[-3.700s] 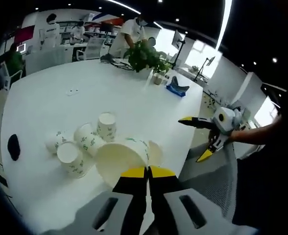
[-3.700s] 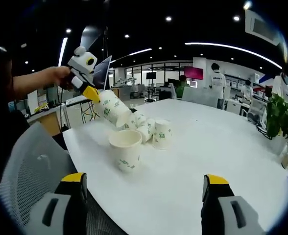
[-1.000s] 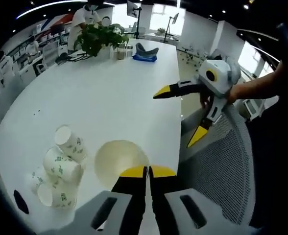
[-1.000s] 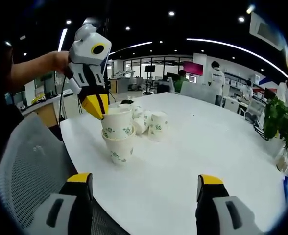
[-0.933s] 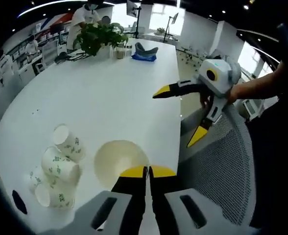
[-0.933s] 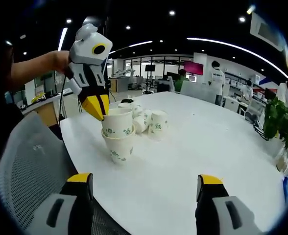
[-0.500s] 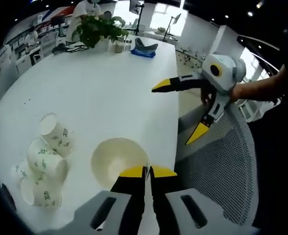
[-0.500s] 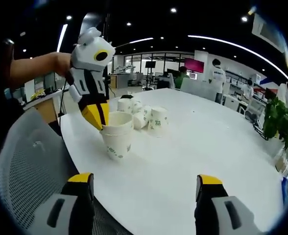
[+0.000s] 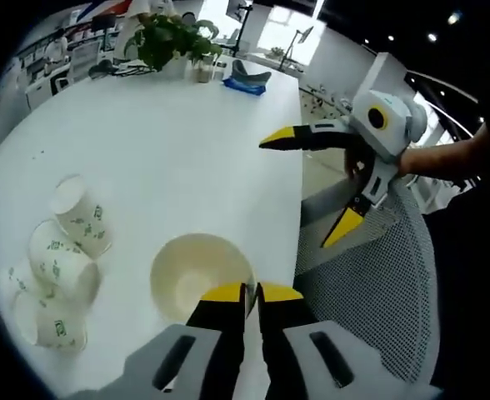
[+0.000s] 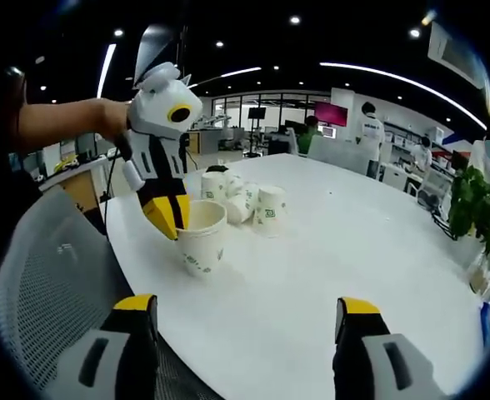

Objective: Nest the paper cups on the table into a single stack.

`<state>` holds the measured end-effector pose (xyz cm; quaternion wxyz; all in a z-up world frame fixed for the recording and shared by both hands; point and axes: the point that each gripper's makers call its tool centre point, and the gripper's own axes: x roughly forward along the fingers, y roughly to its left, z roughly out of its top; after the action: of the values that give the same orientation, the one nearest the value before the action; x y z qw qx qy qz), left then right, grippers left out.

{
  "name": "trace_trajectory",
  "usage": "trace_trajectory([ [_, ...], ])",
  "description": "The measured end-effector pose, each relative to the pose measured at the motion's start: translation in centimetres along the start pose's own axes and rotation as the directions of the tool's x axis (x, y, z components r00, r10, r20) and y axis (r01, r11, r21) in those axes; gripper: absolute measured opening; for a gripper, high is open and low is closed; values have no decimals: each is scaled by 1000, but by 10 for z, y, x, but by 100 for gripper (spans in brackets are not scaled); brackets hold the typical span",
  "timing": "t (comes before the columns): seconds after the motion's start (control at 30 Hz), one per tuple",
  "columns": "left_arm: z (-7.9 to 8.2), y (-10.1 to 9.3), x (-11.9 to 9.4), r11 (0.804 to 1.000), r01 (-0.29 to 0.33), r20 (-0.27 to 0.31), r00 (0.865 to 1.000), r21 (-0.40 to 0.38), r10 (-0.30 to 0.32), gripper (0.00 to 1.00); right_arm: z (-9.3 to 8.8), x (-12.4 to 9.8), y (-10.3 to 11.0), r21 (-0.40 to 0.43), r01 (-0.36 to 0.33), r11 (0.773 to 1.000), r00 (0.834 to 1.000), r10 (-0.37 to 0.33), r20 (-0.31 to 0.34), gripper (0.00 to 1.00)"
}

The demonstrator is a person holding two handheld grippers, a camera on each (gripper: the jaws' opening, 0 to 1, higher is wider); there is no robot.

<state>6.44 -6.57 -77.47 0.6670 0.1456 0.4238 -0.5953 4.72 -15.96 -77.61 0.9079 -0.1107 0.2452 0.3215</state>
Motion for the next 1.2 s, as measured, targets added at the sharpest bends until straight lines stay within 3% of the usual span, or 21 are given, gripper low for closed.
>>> trace_trajectory([
  [0.37, -1, -3, -4, 1000, -5, 9, 1000, -1, 5, 3, 1, 0, 0, 2, 0, 1000, 1000, 0, 6, 89],
  [0.77, 6, 2, -33, 999, -37, 106, 994, -22, 39, 14, 3, -1, 2, 1, -4, 1000, 1000, 4, 12, 90],
  [1.0, 6, 24, -53, 993, -115, 169, 979, -31, 118, 27, 5, -1, 3, 4, -7, 1000, 1000, 7, 20, 91],
  [1.2, 7, 46, -72, 983, -176, 238, 953, -60, 185, 36, 9, -1, 4, 15, -17, 1000, 999, 16, 42, 94],
])
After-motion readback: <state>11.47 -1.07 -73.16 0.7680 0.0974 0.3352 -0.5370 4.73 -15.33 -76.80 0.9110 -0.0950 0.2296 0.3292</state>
